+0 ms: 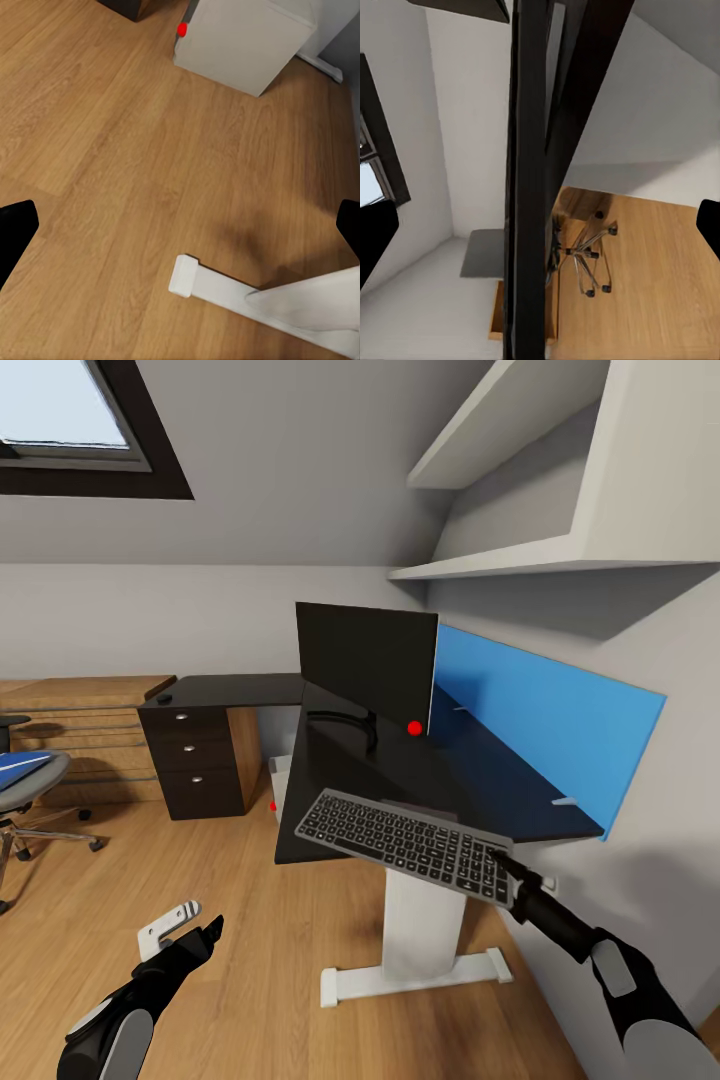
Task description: In the bedroom, organize the workspace by keeping the computer under the desk, ensuring the monitor is on the desk, placing the keyboard on the desk next to the monitor, placing the mouse on the desk next to the keyboard, moving the folder from the swivel chair onto the desk next to the mouse, stacking the notebook on top of the folder with the pen on top of the notebook, and positioning the swivel chair next to the desk.
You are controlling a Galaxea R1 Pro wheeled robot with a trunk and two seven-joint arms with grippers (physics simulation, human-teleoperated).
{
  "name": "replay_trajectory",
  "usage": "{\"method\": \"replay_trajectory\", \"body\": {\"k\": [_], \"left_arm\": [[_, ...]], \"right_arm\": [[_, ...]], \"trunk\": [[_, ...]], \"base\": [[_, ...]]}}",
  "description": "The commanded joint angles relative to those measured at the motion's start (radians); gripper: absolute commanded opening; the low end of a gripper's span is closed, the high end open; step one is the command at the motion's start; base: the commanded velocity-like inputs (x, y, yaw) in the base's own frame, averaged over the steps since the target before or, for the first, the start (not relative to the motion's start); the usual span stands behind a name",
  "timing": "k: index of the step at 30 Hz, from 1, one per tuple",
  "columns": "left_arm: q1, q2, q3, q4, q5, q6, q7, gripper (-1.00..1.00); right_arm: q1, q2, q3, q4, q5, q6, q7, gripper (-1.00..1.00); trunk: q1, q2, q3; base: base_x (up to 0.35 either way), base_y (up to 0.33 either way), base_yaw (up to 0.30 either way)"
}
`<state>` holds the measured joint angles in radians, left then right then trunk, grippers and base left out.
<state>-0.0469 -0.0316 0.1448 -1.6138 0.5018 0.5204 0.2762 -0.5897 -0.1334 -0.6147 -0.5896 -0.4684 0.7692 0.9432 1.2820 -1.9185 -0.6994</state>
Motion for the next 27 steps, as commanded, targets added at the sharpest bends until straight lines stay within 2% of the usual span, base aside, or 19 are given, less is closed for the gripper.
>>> {"method": "replay_trajectory", "body": {"k": [1,13,14,27], "left_arm": [[-0.001,-0.001,0.001,-0.001,0.011,0.004,0.007,1.0],[-0.001,-0.001,0.001,-0.001,0.011,0.004,0.008,1.0],[-0.001,-0.001,0.001,-0.001,0.011,0.004,0.008,1.0],[-0.001,-0.001,0.001,-0.001,0.009,0.004,0.008,1.0]], "right_arm": [[-0.001,0.002,-0.002,0.001,-0.001,0.005,0.002,1.0],[-0.001,0.006,-0.002,0.001,0.009,0.006,0.002,1.0],[-0.001,0.005,-0.002,0.001,0.01,0.007,0.002,-1.0],[-0.001,0.005,-0.002,-0.001,0.013,0.007,0.002,-1.0]], "trunk": [[0.0,0.0,-0.001],[0.0,0.0,-0.001],[0.0,0.0,-0.001],[0.0,0.0,-0.001]], "base": [[0.0,0.0,0.0],[0.0,0.0,0.0],[0.0,0.0,0.0],[0.0,0.0,0.0]]}}
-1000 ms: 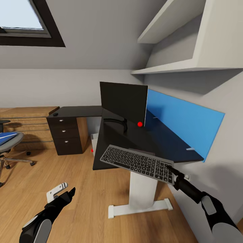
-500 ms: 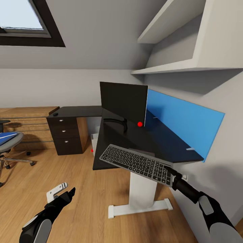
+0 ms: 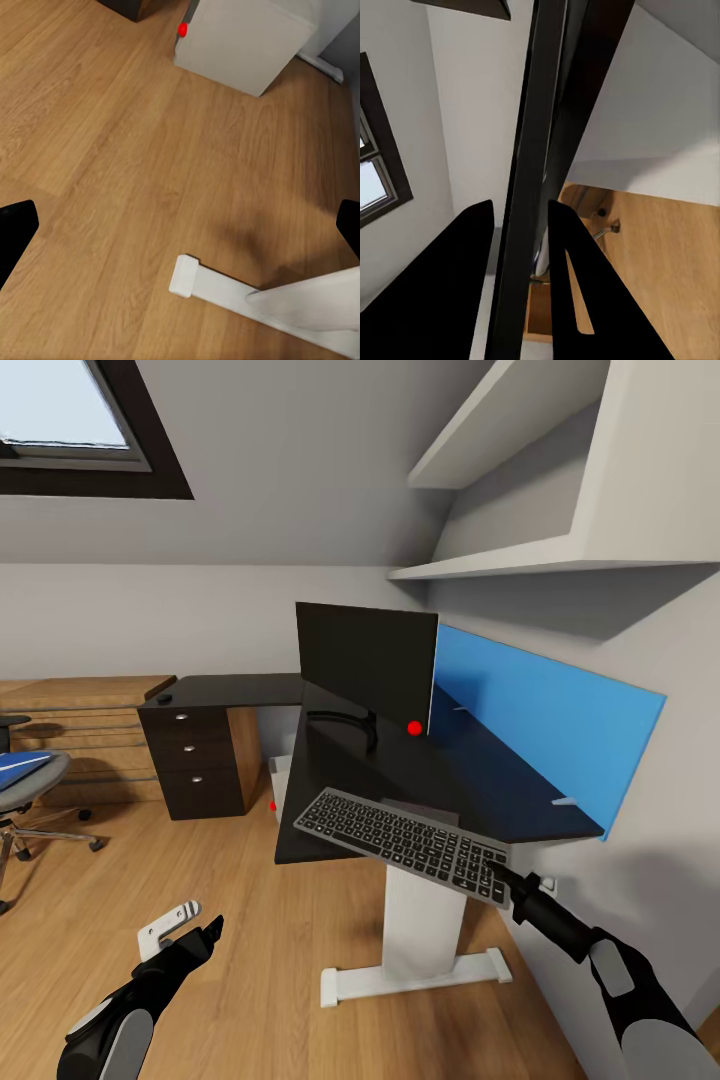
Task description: In the bedroom, organize the workspace by keeping the computer under the desk, ensuring the monitor is on the desk, placing the keyboard on the desk next to the monitor, placing the mouse on the desk next to the keyboard, moving the folder from the swivel chair onto the desk next to the mouse, stacking the notebook on top of the folder with the pen on top of the notebook, and positioning the swivel chair next to the desk.
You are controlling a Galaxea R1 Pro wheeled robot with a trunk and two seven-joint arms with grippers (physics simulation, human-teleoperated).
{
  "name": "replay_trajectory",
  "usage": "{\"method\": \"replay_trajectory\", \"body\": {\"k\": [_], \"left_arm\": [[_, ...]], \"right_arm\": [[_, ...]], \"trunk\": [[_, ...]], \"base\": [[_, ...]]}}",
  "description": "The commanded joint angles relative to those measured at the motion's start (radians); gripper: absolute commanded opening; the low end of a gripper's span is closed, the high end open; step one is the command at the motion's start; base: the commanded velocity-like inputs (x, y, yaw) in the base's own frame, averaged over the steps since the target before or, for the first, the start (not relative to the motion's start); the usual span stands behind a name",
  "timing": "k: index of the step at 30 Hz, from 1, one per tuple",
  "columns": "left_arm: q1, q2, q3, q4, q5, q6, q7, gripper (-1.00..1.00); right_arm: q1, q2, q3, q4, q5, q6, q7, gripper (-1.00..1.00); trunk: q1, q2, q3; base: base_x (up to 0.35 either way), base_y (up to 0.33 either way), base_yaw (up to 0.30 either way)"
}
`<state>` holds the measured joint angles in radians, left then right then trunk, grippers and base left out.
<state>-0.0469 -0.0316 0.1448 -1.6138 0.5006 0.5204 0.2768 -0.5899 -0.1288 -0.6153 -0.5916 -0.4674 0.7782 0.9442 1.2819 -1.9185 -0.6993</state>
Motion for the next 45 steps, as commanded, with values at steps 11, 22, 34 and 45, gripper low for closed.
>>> {"method": "replay_trajectory", "body": {"k": [11,22,34,45], "left_arm": [[-0.001,-0.001,-0.012,-0.002,0.01,0.003,0.009,1.0],[-0.001,-0.001,-0.014,-0.002,0.01,0.003,0.01,1.0],[-0.001,0.004,-0.037,0.0,0.007,0.004,0.011,1.0],[-0.001,0.009,-0.017,0.0,0.007,0.006,0.012,1.0]], "right_arm": [[-0.001,0.0,-0.001,0.0,0.019,-0.004,0.001,-1.0],[-0.001,0.009,0.023,-0.011,0.041,-0.02,0.007,-1.0],[-0.001,0.035,0.14,-0.094,0.041,-0.087,0.01,-1.0],[0.019,0.179,0.202,-0.182,0.043,-0.206,-0.012,-1.0]], "trunk": [[-0.035,0.063,0.027],[-0.077,0.14,0.062],[-0.123,0.224,0.099],[-0.165,0.301,0.134]], "base": [[0.0,0.0,0.0],[0.0,0.0,0.0],[0.0,0.0,0.0],[0.0,0.0,0.0]]}}
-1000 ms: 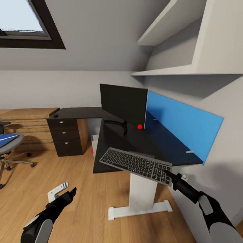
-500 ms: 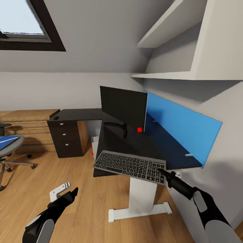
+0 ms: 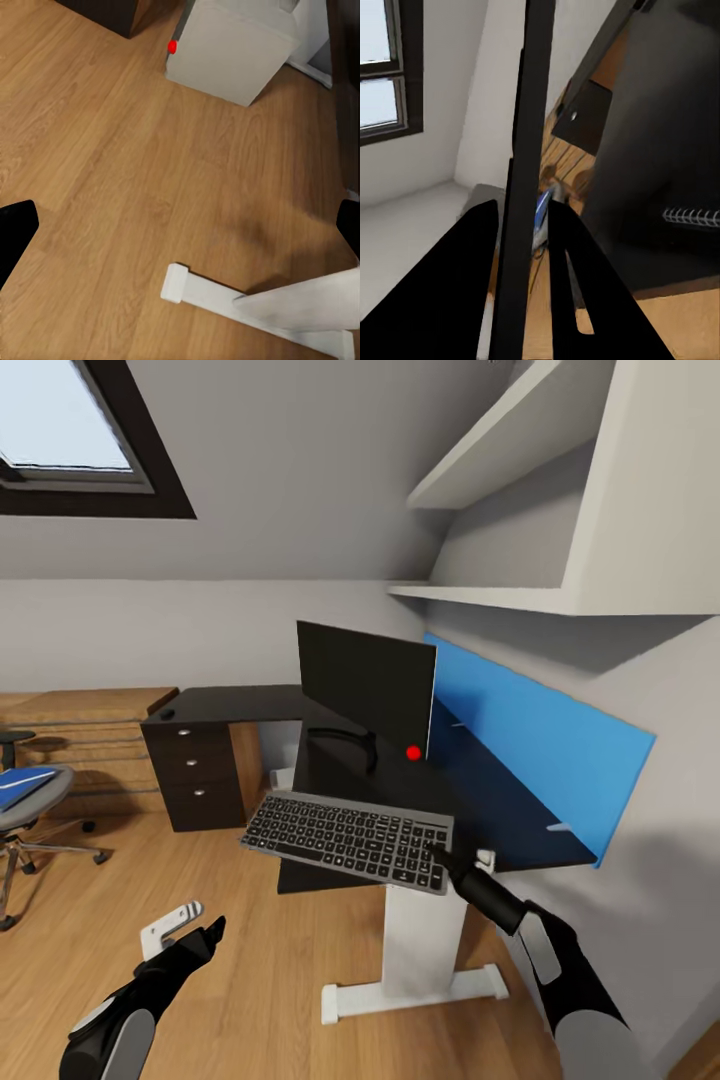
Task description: In the bedroom, organize the workspace by keeping the computer under the desk, ensuring the monitor is on the desk, placing the keyboard on the desk next to the monitor, placing the mouse on the desk next to the keyboard, moving the folder from the swivel chair onto the desk next to the mouse, stacking the notebook on top of the folder with the pen on top of the notebook, and positioning the swivel chair next to the desk.
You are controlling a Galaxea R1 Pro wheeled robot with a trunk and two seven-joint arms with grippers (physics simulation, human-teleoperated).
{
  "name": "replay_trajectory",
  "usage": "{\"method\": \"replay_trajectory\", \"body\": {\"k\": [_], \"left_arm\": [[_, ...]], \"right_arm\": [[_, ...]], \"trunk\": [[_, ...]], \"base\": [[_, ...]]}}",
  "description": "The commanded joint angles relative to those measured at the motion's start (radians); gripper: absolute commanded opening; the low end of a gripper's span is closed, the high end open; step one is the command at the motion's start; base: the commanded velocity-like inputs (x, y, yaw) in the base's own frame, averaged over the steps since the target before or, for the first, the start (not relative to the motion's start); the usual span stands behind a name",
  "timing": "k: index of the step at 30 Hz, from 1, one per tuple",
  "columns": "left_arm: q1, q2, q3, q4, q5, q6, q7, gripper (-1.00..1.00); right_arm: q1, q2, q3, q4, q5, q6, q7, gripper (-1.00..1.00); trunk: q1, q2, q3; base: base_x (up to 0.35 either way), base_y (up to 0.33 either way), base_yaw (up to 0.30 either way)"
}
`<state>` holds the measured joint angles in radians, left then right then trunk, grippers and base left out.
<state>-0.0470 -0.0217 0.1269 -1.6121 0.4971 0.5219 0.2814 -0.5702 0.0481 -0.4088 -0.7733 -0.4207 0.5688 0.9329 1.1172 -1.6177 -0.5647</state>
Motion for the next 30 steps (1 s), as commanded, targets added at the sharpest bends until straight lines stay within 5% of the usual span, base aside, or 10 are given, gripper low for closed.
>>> {"method": "replay_trajectory", "body": {"k": [1,5,9,11,14,15,17,22,30], "left_arm": [[-0.001,0.001,0.002,-0.002,0.011,0.004,0.007,1.0],[-0.001,0.016,0.001,-0.002,0.012,0.005,0.009,1.0],[-0.001,0.02,-0.001,-0.002,0.013,0.005,0.008,1.0],[-0.001,0.021,-0.001,-0.003,0.013,0.005,0.008,1.0],[-0.001,0.021,-0.007,-0.003,0.013,0.006,0.007,1.0],[-0.001,0.021,-0.01,-0.003,0.013,0.006,0.007,1.0],[-0.001,0.02,-0.039,-0.003,0.012,0.003,0.007,1.0],[-0.001,0.02,-0.058,-0.002,0.011,0.003,0.007,1.0],[-0.001,0.02,-0.059,-0.002,0.011,0.003,0.007,1.0]], "right_arm": [[-0.001,0.023,0.017,0.0,-0.004,-0.019,-0.02,-1.0],[0.0,0.117,0.079,0.002,-0.008,-0.167,-0.203,-1.0],[-0.003,0.126,0.18,0.005,-0.027,-0.342,-0.428,-1.0],[-0.005,0.126,0.31,0.005,-0.071,-0.469,-0.561,-1.0],[-0.005,0.126,0.479,0.013,-0.172,-0.533,-0.61,-1.0],[-0.005,0.126,0.509,0.017,-0.188,-0.538,-0.615,-1.0],[-0.004,0.126,0.647,0.031,-0.256,-0.556,-0.635,-1.0],[-0.002,0.126,0.704,0.034,-0.281,-0.564,-0.641,-1.0],[-0.002,0.126,0.709,0.033,-0.283,-0.564,-0.645,-1.0]], "trunk": [[-0.004,0.007,0.002],[-0.019,0.035,0.015],[-0.035,0.063,0.027],[-0.035,0.063,0.027],[-0.035,0.063,0.027],[-0.035,0.063,0.027],[-0.035,0.063,0.027],[-0.035,0.063,0.027],[-0.035,0.063,0.027]], "base": [[0.0,0.0,0.0],[0.0,0.0,0.0],[0.0,0.0,0.0],[0.0,0.0,0.0],[0.0,0.0,0.0],[0.0,0.0,0.0],[0.0,0.0,0.0],[0.059,0.05,0.0],[0.226,0.19,0.0]]}}
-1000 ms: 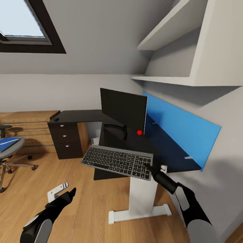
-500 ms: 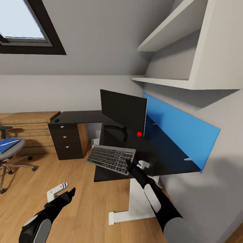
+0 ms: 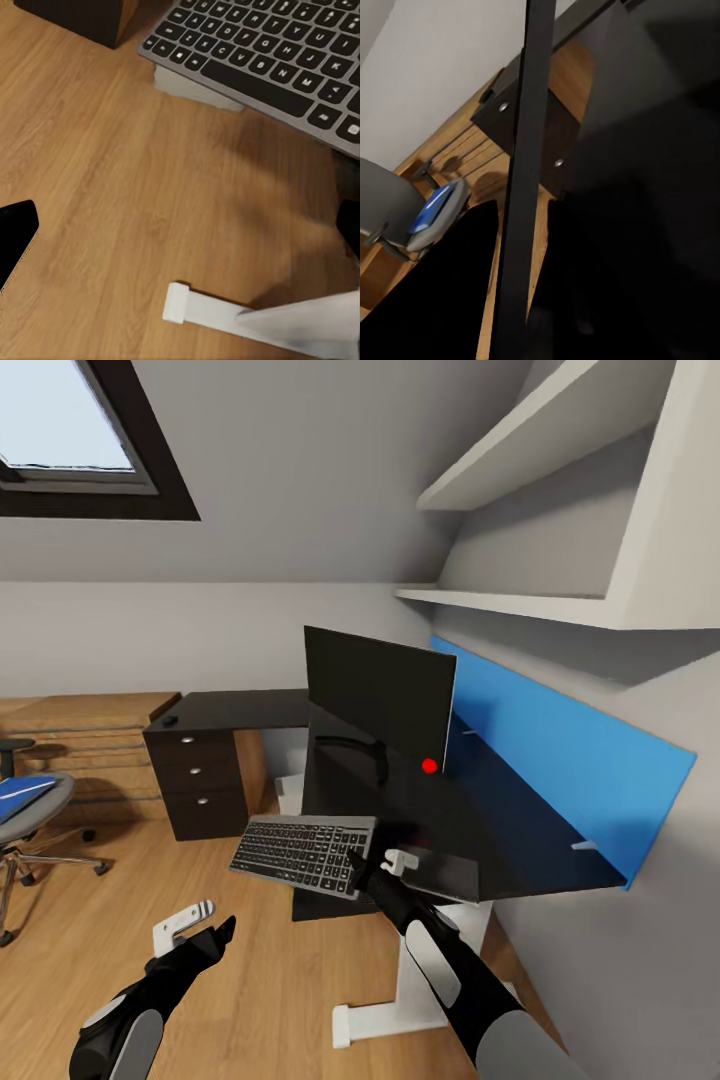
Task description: In the bedroom, organize the workspace by keeping the computer under the desk, ensuring the monitor is on the desk, placing the keyboard on the desk next to the monitor, placing the mouse on the desk next to the keyboard, moving the folder from the swivel chair onto the desk next to the mouse, stacking the notebook on top of the folder with the pen on top of the notebook, and positioning the swivel chair next to the desk.
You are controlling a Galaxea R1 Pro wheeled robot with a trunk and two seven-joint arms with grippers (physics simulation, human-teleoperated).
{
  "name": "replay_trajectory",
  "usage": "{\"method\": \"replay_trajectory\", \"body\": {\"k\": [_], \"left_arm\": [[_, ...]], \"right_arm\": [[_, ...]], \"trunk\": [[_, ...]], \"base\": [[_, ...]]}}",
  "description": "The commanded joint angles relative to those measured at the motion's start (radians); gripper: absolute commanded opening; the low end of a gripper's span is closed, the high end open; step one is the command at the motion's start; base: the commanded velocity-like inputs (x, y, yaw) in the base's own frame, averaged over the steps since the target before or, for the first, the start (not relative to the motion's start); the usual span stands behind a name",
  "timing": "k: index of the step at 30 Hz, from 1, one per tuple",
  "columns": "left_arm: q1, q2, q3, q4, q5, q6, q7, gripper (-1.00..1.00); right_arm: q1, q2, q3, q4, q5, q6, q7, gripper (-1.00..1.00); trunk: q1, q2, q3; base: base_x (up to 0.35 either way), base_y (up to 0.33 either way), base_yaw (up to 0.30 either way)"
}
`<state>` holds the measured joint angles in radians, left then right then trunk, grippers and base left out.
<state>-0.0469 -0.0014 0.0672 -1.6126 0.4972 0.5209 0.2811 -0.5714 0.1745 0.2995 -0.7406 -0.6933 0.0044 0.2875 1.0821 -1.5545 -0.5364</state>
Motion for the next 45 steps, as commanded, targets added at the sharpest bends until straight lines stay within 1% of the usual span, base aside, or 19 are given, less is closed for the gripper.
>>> {"method": "replay_trajectory", "body": {"k": [1,8,11,12,16,19,20,22,25,28,34,35,37,40,45], "left_arm": [[-0.001,0.0,0.0,-0.001,0.011,0.004,0.007,1.0],[-0.001,0.0,0.0,-0.001,0.011,0.005,0.006,1.0],[-0.001,0.0,0.0,-0.001,0.012,0.005,0.006,1.0],[-0.001,0.0,0.0,-0.001,0.012,0.005,0.006,1.0],[-0.001,0.001,0.005,0.006,0.015,0.01,0.004,1.0],[-0.001,0.001,0.005,0.025,0.014,0.012,0.003,1.0],[-0.001,0.001,0.005,0.027,0.014,0.012,0.003,1.0],[-0.001,0.0,0.002,0.03,0.014,0.013,0.003,1.0],[-0.001,0.0,0.003,0.03,0.014,0.012,0.003,1.0],[-0.001,0.0,0.003,0.03,0.014,0.011,0.004,1.0],[-0.001,0.0,0.003,0.029,0.014,0.011,0.004,1.0],[-0.001,0.0,0.002,0.029,0.014,0.01,0.004,1.0],[-0.001,0.0,0.003,0.029,0.014,0.01,0.004,1.0],[-0.001,0.0,0.005,0.029,0.014,0.01,0.003,1.0],[-0.001,0.0,0.008,0.029,0.015,0.011,0.003,1.0]], "right_arm": [[-0.001,0.0,0.0,0.0,-0.01,0.0,0.0,-1.0],[-0.001,0.0,-0.002,-0.006,-0.011,0.002,-0.001,-1.0],[0.002,0.0,-0.004,-0.042,-0.011,0.003,0.001,-1.0],[0.01,0.0,-0.003,-0.093,-0.011,0.001,0.001,-1.0],[0.064,0.0,-0.003,-0.214,-0.007,-0.001,0.0,-1.0],[0.124,0.0,-0.002,-0.323,-0.004,-0.001,-0.002,-1.0],[0.135,0.0,-0.002,-0.341,-0.003,-0.001,-0.003,-1.0],[0.173,0.0,-0.002,-0.411,0.0,0.001,-0.004,-1.0],[0.198,0.0,-0.002,-0.46,0.0,0.002,-0.003,-1.0],[0.209,0.0,0.0,-0.465,-0.003,0.002,-0.003,-1.0],[0.211,0.0,0.0,-0.461,-0.009,0.004,-0.008,-1.0],[0.211,0.0,0.005,-0.434,-0.008,-0.039,-0.011,-1.0],[0.211,0.0,0.01,-0.425,-0.007,-0.066,-0.011,-1.0],[0.211,0.0,0.015,-0.42,-0.007,-0.08,-0.011,-1.0],[0.211,0.0,0.018,-0.418,-0.008,-0.085,-0.008,-1.0]], "trunk": [[0.0,-0.001,-0.001],[0.0,-0.001,-0.001],[0.0,-0.001,-0.001],[0.0,-0.001,-0.001],[0.0,-0.001,-0.001],[0.0,-0.001,-0.001],[0.0,-0.001,-0.001],[0.0,-0.001,-0.001],[0.0,-0.001,-0.001],[-0.011,0.02,0.008],[-0.034,0.062,0.027],[-0.034,0.062,0.028],[-0.034,0.062,0.031],[-0.034,0.062,0.034],[-0.034,0.062,0.038]], "base": [[0.242,0.204,0.0],[0.218,0.233,0.0],[0.113,0.306,0.0],[0.09,0.318,0.0],[0.086,0.318,0.0],[0.056,0.186,0.0],[0.028,0.091,0.0],[0.015,0.048,0.0],[0.006,0.02,0.0],[0.001,0.004,0.0],[0.0,0.0,0.0],[0.0,0.0,0.16],[0.0,0.0,0.167],[0.041,0.065,0.173],[0.13,0.238,0.135]]}}
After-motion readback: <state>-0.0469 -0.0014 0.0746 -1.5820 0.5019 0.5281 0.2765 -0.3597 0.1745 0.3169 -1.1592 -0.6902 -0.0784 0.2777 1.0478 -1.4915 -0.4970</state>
